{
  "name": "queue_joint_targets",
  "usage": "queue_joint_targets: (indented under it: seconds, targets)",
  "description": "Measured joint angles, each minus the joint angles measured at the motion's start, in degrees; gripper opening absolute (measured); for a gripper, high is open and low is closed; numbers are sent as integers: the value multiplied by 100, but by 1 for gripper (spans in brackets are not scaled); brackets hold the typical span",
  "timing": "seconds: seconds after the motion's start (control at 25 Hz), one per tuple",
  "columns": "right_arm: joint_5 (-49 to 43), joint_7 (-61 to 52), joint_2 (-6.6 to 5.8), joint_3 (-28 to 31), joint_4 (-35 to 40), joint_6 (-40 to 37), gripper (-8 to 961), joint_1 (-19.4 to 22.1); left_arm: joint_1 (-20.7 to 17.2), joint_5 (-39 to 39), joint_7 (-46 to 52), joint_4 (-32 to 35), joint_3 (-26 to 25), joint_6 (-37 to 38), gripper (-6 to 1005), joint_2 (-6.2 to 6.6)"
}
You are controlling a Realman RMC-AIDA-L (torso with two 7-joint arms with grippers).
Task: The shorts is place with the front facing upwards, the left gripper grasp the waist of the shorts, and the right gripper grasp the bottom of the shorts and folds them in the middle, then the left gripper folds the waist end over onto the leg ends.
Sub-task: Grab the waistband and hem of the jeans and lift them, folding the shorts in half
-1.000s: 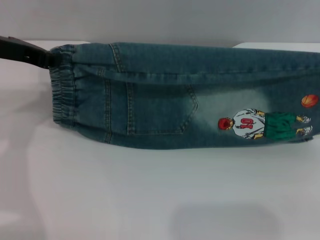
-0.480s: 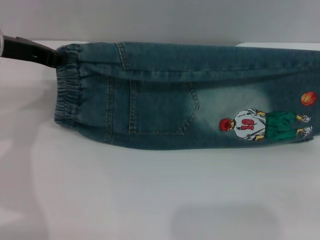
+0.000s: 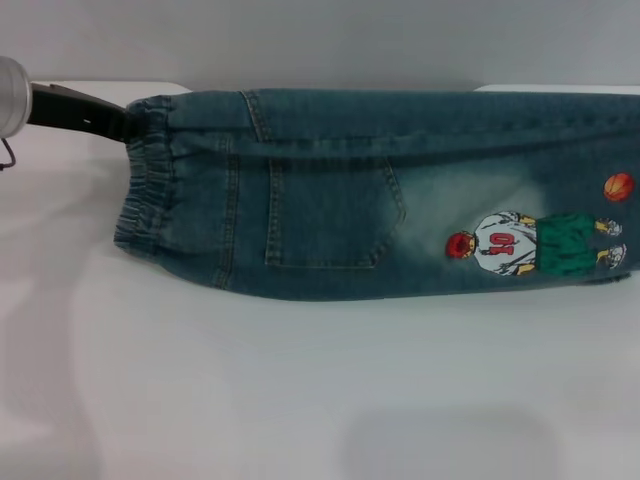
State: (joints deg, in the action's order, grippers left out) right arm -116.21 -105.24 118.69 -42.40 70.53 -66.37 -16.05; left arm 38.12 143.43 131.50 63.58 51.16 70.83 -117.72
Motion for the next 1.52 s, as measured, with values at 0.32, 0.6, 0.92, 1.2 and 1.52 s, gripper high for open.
queue_joint_targets:
  seconds: [0.32,0.6,0.92,1.2,1.52]
  targets:
    - [35,111,14,-19,-524,607,23,-211,-32,-134,-6,-144,113,-239,46,-4]
    - [63,219,14,-22,-871,768,23,-414,-39,-167,-11,-243,206,-300,45,-12]
    - [69,238,23,-29,-1068,930,23,-582,-17,-240,-8,-472,363,-518,46,-16]
    - [60,238,14,-53,-1253,1031,26,-644,-2,-248,-5,-534,491,-571,46,-14]
    - [24,360,18,-109,-1346,1131,31,-651,-12,-249,75,-504,653,-664,79,-10]
